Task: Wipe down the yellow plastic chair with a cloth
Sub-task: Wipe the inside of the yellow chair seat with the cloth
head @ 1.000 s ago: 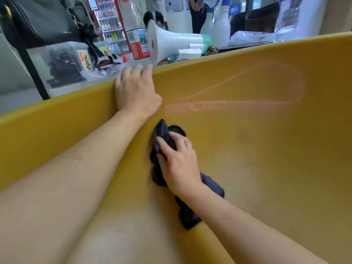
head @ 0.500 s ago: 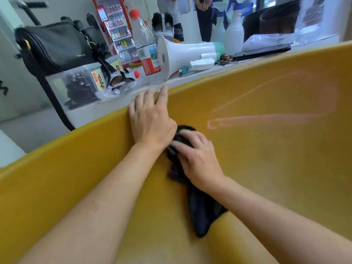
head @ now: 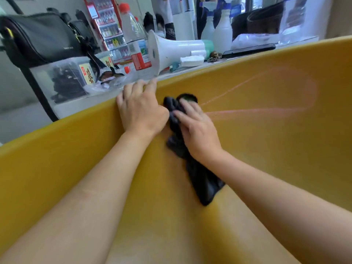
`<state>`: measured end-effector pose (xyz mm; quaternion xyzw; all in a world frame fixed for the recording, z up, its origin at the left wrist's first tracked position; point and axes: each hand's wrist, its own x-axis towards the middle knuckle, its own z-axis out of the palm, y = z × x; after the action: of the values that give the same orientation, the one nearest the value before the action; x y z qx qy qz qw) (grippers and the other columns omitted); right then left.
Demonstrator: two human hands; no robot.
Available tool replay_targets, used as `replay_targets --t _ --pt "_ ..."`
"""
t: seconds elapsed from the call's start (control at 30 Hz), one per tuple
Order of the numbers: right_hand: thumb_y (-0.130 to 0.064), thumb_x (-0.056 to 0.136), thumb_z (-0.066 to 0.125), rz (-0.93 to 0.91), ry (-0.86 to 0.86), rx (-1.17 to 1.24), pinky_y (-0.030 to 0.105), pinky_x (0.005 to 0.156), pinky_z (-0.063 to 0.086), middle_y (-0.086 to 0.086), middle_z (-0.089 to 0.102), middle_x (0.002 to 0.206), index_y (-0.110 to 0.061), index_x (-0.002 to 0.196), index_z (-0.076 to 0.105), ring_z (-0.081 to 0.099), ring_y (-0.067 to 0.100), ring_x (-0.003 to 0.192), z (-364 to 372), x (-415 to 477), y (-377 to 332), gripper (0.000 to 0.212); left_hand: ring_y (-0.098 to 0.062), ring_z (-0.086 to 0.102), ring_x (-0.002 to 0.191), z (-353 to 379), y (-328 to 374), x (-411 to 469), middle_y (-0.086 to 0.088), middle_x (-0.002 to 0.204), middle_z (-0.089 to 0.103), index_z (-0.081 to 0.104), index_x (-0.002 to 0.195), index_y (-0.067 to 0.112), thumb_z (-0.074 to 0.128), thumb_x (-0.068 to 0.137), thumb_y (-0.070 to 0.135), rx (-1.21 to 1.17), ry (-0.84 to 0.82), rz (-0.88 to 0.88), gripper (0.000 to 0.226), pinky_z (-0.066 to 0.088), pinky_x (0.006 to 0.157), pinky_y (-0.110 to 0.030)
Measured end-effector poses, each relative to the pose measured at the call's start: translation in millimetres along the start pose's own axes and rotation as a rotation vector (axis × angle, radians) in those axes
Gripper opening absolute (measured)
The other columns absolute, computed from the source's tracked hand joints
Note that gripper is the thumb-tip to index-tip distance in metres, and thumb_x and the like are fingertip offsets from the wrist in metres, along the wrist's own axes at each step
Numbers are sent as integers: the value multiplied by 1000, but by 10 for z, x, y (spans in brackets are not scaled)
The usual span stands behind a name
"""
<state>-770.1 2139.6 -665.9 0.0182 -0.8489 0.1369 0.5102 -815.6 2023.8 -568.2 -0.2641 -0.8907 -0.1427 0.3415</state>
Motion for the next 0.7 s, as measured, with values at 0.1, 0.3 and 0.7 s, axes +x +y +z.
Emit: replay_targets --t 0.1,0.3,0.7 --pt "-13 90 49 201 128 14 52 100 44 20 49 141 -7 121 64 46 42 129 132 278 -78 34 -24 33 131 -3 -5 29 0 139 48 41 140 28 51 73 19 13 9 -11 69 19 109 -39" --pt "-21 86 39 -170 -291 -19 44 106 29 10 53 141 -19 116 67 53 29 128 -159 -752 -48 42 -28 36 125 12 87 74 -3 134 50 39 139 36 52 75 26 100 -16 -11 65 24 105 -43" --pt "-16 83 37 -105 -282 -73 42 104 29 14 56 137 -16 115 68 56 31 124 -261 -941 185 44 -22 30 138 158 567 254 -3 149 37 32 145 17 48 76 7 47 -116 142 72 18 117 -39"
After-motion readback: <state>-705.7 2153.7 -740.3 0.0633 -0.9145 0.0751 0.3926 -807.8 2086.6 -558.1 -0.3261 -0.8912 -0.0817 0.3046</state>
